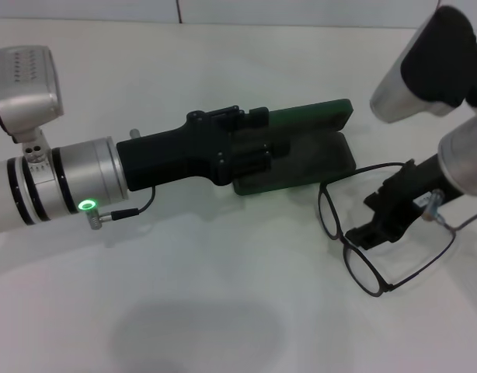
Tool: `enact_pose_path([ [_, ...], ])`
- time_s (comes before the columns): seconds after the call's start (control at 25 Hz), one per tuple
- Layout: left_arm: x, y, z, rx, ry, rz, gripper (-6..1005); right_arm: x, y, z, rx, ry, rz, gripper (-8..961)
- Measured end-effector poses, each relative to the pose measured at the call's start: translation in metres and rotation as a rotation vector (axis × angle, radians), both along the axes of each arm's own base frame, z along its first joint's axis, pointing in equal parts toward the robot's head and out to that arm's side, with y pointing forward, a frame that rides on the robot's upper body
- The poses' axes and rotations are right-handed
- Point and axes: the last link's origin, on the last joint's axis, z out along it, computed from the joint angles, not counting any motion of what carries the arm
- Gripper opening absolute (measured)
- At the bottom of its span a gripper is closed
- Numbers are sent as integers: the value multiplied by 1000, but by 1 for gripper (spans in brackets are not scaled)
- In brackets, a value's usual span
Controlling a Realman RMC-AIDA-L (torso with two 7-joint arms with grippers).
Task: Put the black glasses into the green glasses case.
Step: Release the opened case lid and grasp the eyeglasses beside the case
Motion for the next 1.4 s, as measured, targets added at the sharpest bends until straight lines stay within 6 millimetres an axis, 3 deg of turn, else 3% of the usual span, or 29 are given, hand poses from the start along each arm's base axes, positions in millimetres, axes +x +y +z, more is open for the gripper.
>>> enact_pose_path([
  [0.28, 7, 2, 0, -3, -23, -11, 638, 6, -4, -18, -8, 4, 14, 583],
  [0.84, 4, 2, 2, -4, -20, -4, 638, -2, -8, -9, -7, 66, 9, 546],
  [1.4, 6, 3, 1, -11, -14, -10, 637, 7, -13, -32, -40, 67, 0, 519],
])
